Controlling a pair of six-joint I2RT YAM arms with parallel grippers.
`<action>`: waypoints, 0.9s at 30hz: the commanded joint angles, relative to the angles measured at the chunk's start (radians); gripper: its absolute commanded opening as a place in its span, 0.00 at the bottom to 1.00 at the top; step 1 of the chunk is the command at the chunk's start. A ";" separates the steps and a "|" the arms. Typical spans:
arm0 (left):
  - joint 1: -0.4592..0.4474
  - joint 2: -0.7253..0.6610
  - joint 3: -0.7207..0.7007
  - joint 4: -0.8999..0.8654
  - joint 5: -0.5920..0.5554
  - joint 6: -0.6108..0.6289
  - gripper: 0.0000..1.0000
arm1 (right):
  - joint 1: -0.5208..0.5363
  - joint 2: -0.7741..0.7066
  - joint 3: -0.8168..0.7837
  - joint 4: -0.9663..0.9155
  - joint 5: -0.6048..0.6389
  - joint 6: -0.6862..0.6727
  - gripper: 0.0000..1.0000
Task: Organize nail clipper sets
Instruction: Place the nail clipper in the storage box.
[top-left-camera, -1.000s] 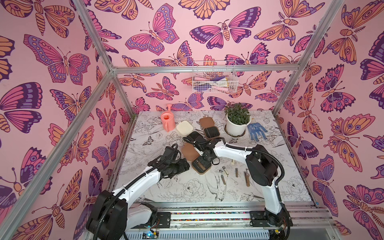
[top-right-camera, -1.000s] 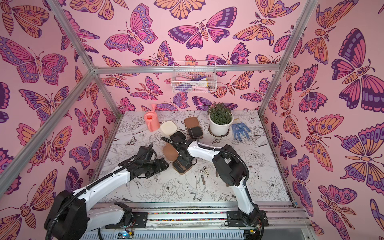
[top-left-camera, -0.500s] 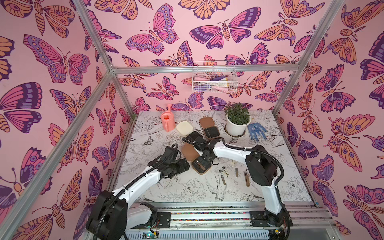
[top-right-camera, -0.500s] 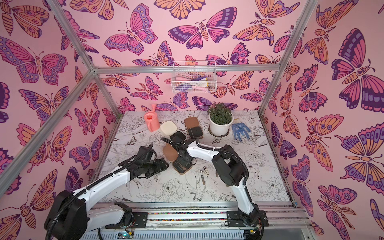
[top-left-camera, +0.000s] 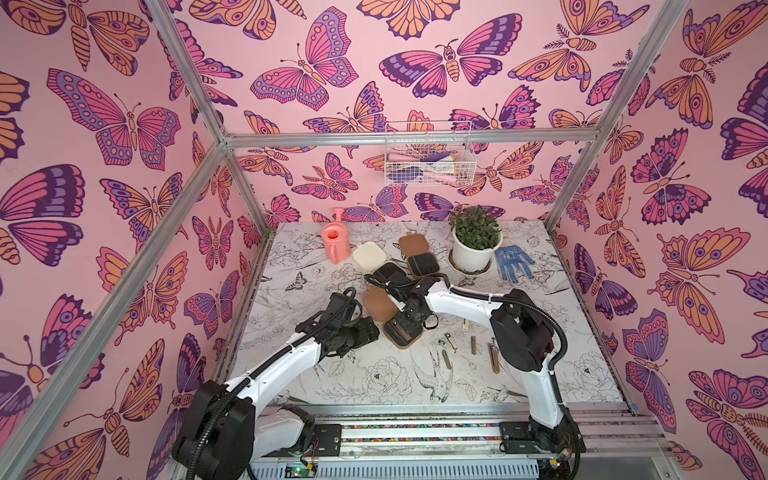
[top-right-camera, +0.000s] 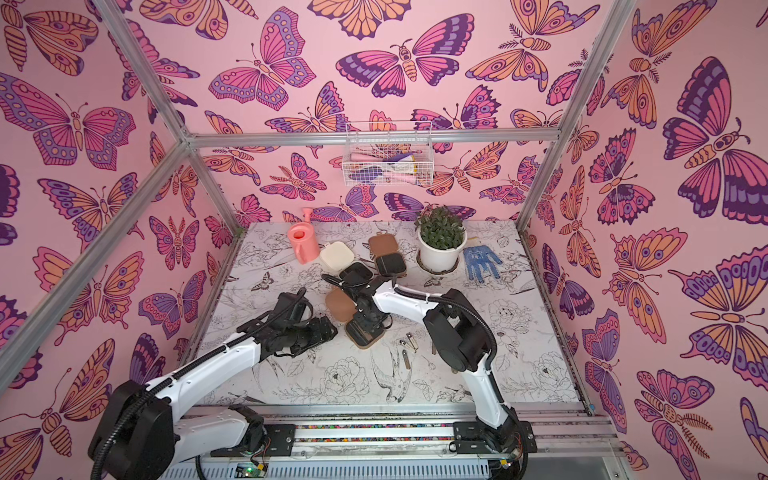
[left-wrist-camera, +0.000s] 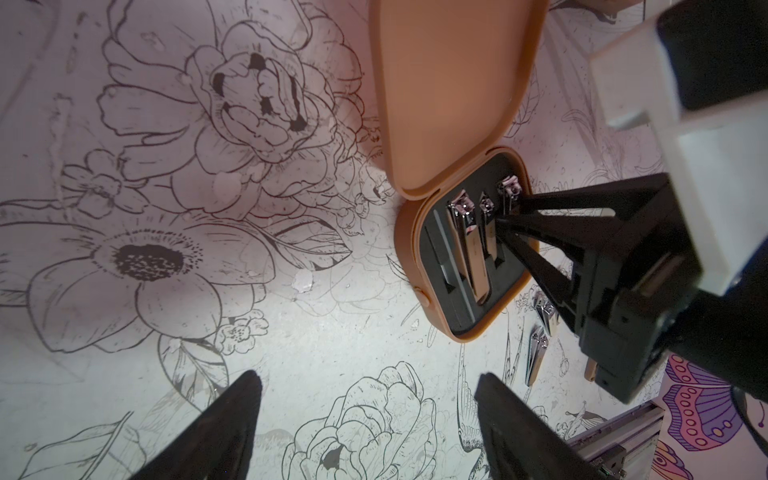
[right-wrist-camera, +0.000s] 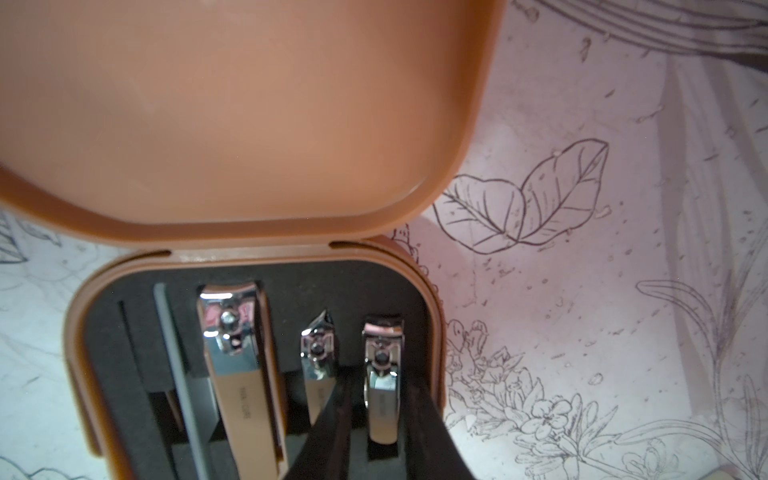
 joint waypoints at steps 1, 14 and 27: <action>-0.006 0.004 -0.003 -0.017 -0.013 0.001 0.83 | 0.002 0.020 0.013 -0.061 -0.017 0.005 0.26; -0.006 -0.006 -0.013 -0.018 -0.013 -0.001 0.83 | 0.002 -0.009 0.066 -0.064 -0.068 0.014 0.26; -0.006 -0.018 -0.019 -0.017 -0.019 -0.004 0.83 | -0.012 0.007 0.125 -0.072 -0.056 0.021 0.15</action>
